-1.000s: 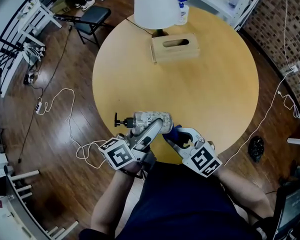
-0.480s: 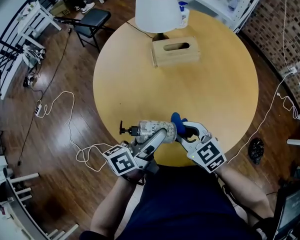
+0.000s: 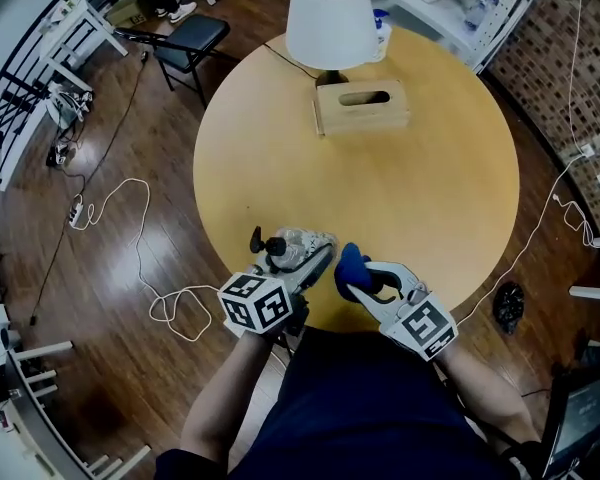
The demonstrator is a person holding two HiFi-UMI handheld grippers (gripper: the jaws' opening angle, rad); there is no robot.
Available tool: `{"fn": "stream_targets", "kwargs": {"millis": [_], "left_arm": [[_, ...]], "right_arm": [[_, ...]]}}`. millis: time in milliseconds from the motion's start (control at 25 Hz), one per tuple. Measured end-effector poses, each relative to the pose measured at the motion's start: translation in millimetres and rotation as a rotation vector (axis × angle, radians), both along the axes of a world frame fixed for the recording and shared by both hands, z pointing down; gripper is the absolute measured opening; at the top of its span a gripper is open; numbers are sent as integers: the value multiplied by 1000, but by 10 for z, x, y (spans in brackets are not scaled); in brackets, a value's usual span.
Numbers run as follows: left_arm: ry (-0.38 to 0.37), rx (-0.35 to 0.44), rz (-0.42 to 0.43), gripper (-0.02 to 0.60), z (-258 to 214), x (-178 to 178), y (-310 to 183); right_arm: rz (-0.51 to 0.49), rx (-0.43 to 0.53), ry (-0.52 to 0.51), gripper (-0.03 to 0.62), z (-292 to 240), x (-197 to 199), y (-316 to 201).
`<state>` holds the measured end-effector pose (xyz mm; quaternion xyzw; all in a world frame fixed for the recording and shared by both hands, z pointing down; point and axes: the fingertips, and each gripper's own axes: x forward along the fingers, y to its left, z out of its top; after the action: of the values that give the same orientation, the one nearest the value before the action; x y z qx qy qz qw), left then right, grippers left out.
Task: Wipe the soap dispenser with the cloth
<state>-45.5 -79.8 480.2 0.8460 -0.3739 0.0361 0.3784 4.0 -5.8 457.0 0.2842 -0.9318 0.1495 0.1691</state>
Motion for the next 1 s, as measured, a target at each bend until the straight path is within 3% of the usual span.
{"fn": "stream_targets", "kwargs": {"millis": [80, 240, 320, 480, 560, 680, 760, 840, 1000], "left_arm": [[-196, 30, 46, 365, 272, -52, 22], [-499, 87, 92, 365, 812, -104, -71], [-589, 96, 66, 367, 1060, -161, -198], [-697, 92, 23, 367, 1385, -220, -350], [-721, 94, 11, 368, 1488, -242, -361], [-689, 99, -18, 368, 1514, -245, -382], [-675, 110, -1, 371, 1504, -231, -367], [-636, 109, 5, 383, 1465, -264, -310], [-526, 70, -41, 385, 1372, -469, -46]], "right_arm": [[126, -50, 64, 89, 216, 272, -259], [365, -358, 243, 91, 1195, 857, -620], [436, -453, 288, 91, 1526, 1013, -715], [536, -580, 342, 94, 2024, 1121, -722], [575, -631, 332, 98, 2185, 1110, -683], [605, -631, 321, 107, 2228, 1094, -689], [605, -611, 309, 169, 2190, 1070, -690], [631, -593, 272, 262, 2102, 1077, -651], [699, -513, 188, 258, 1766, 1143, -424]]}}
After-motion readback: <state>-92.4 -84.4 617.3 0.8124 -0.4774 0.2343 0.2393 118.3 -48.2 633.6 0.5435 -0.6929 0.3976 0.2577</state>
